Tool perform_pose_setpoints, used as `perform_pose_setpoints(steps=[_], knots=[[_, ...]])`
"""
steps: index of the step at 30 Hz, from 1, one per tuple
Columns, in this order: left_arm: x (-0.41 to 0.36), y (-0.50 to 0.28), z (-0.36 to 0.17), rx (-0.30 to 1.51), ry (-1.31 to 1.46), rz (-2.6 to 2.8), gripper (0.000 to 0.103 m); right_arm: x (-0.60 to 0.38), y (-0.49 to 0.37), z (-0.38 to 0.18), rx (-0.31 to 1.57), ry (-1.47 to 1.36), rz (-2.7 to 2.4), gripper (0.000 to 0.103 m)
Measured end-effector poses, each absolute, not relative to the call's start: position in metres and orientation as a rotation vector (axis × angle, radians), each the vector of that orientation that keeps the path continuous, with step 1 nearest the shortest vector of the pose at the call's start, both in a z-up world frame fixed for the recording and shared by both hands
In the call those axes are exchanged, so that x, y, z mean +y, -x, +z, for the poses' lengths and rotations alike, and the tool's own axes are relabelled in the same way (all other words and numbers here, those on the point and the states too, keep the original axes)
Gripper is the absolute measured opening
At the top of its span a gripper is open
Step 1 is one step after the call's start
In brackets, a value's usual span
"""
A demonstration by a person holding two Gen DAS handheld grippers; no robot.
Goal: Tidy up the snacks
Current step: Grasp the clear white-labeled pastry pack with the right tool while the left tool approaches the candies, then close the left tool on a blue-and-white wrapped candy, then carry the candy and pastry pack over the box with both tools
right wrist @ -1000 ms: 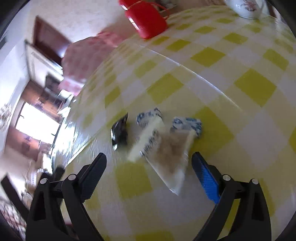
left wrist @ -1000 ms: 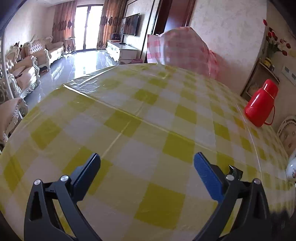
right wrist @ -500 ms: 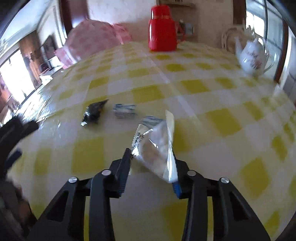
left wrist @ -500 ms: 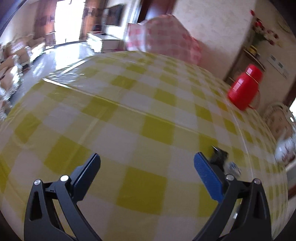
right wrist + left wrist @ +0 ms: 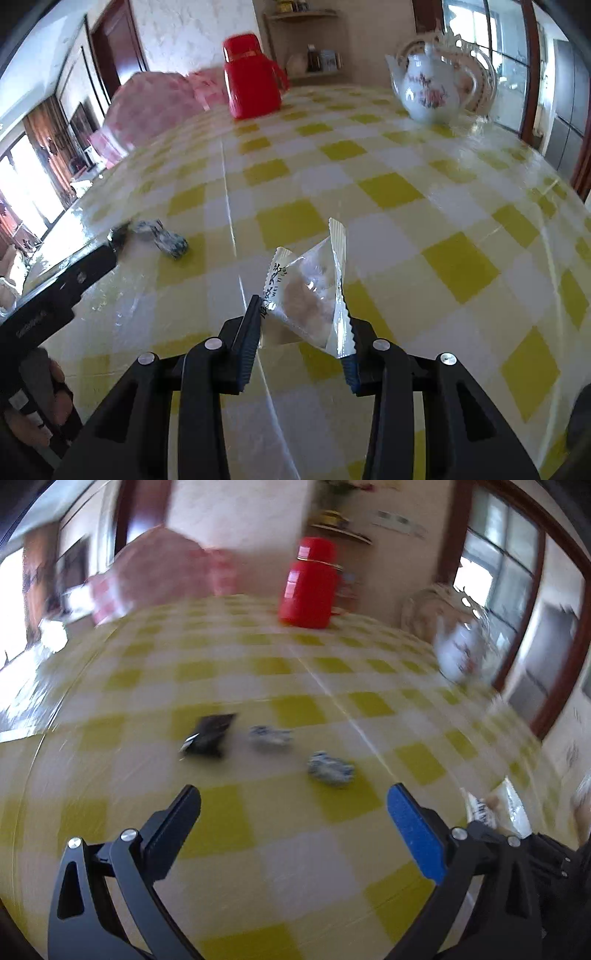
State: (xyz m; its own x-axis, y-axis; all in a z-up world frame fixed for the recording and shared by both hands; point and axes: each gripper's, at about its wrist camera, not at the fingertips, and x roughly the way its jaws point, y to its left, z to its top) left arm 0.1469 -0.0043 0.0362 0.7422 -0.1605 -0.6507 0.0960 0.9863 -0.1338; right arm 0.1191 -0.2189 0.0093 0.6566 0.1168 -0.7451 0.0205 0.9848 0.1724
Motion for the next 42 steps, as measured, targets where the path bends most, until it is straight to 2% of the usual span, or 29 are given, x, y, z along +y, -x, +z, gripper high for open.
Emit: perform_pose_setpoints(steps=[2, 3, 4, 9, 12, 14, 16, 17, 23, 28, 31, 32, 42], knots=[[-0.014, -0.160, 0.034, 0.733, 0.078, -0.127, 0.100, -0.221, -0.123, 0.001, 0.894, -0.191, 0.061, 0.039], [-0.023, -0.171, 0.031, 0.756, 0.050, -0.137, 0.095, -0.221, -0.123, 0.001, 0.887, -0.188, 0.062, 0.039], [-0.030, -0.179, 0.027, 0.782, 0.010, -0.150, 0.086, -0.221, -0.124, 0.001, 0.892, -0.179, 0.051, 0.039], [-0.052, -0.208, 0.003, 0.906, -0.131, -0.227, 0.066, -0.229, -0.124, 0.001, 0.902, -0.212, 0.052, 0.039], [-0.052, -0.214, 0.001, 0.896, -0.184, -0.234, 0.067, -0.227, -0.125, 0.001, 0.906, -0.203, 0.054, 0.039], [-0.053, -0.217, 0.000, 0.893, -0.197, -0.272, 0.062, -0.228, -0.125, 0.001, 0.909, -0.208, 0.059, 0.039], [-0.055, -0.215, 0.001, 0.890, -0.208, -0.340, 0.039, -0.232, -0.125, 0.001, 0.913, -0.227, 0.069, 0.040], [-0.058, -0.212, 0.002, 0.883, -0.233, -0.363, 0.036, -0.233, -0.125, 0.001, 0.914, -0.233, 0.073, 0.041], [-0.056, -0.205, 0.003, 0.883, -0.229, -0.377, 0.036, -0.229, -0.124, 0.002, 0.909, -0.228, 0.091, 0.049], [-0.056, -0.204, 0.003, 0.884, -0.226, -0.370, 0.036, -0.216, -0.123, 0.001, 0.894, -0.135, 0.056, 0.049], [-0.057, -0.202, 0.004, 0.885, -0.215, -0.361, 0.036, -0.215, -0.122, 0.001, 0.888, -0.114, 0.045, 0.035], [-0.057, -0.201, 0.004, 0.886, -0.212, -0.360, 0.036, -0.217, -0.122, 0.002, 0.882, -0.114, 0.037, 0.033], [-0.043, -0.179, 0.006, 0.896, -0.106, -0.328, 0.036, -0.232, -0.115, 0.017, 0.816, -0.198, 0.055, 0.033]])
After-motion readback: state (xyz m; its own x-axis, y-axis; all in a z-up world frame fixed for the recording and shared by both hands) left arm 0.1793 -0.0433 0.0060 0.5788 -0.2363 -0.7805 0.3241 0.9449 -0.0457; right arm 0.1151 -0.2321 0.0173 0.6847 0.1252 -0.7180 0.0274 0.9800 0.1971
